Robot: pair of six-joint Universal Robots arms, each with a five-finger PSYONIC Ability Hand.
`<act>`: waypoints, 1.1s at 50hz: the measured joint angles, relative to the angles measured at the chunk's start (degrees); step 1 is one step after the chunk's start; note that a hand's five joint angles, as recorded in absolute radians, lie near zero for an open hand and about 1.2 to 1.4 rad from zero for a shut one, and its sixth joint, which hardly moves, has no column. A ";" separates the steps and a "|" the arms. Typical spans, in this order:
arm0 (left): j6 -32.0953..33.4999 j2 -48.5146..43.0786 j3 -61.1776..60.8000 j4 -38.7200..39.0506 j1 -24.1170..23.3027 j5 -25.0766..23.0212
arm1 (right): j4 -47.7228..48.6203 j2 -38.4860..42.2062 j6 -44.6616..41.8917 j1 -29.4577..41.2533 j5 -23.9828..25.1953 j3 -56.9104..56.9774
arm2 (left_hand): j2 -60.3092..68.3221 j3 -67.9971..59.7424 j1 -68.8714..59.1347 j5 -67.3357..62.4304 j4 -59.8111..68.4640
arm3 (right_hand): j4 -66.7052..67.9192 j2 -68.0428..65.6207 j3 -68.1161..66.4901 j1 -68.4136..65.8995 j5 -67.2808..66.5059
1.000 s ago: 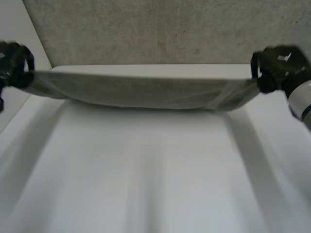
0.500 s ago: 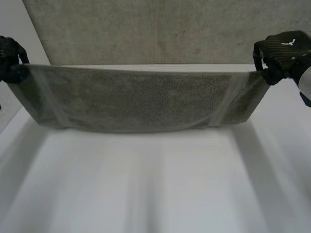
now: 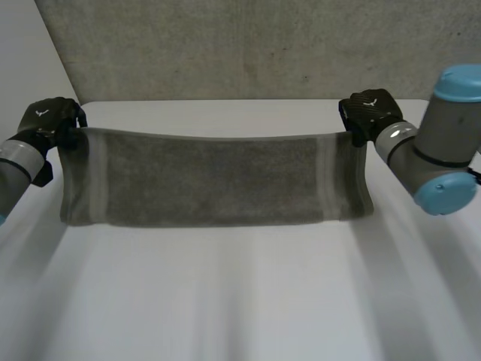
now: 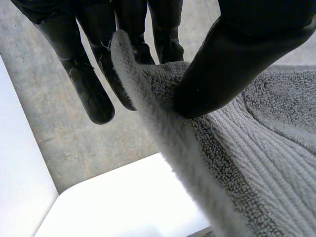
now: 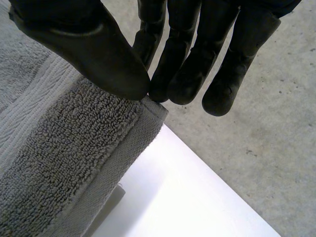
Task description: Fold the towel.
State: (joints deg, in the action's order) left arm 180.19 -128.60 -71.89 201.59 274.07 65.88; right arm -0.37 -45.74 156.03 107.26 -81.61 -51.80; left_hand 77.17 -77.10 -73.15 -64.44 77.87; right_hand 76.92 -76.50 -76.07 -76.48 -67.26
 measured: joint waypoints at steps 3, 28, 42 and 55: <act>0.30 -3.02 3.50 -0.66 -0.73 1.22 | 0.55 3.48 -0.16 0.66 -1.69 3.71 | 0.00 0.00 0.00 0.00 0.00 | 0.00 0.00 0.00 0.00 0.00; 0.42 -13.44 18.12 -4.53 -4.27 6.77 | -1.32 19.74 -0.65 2.33 -8.65 26.41 | -62.32 62.20 57.98 60.75 -62.60 | -62.04 62.32 61.57 62.27 63.79; 0.33 1.59 6.51 -8.03 -4.58 8.98 | -9.67 6.16 -0.33 5.52 -9.33 20.52 | -62.37 62.21 57.98 60.75 -62.61 | -62.04 62.32 61.78 62.57 63.79; 0.24 18.99 -17.75 -4.16 -3.87 8.48 | -12.93 -10.22 -1.30 4.77 -7.93 -7.90 | -62.44 62.22 58.06 60.75 -62.61 | -59.76 59.24 58.91 59.20 59.74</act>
State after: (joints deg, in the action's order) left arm 180.43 -109.61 -89.64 197.43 270.20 74.36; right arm -13.30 -55.97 154.74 112.03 -89.54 -59.70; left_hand 14.73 -14.89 -15.09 -3.69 15.26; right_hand 17.16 -17.26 -17.16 -17.28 -7.52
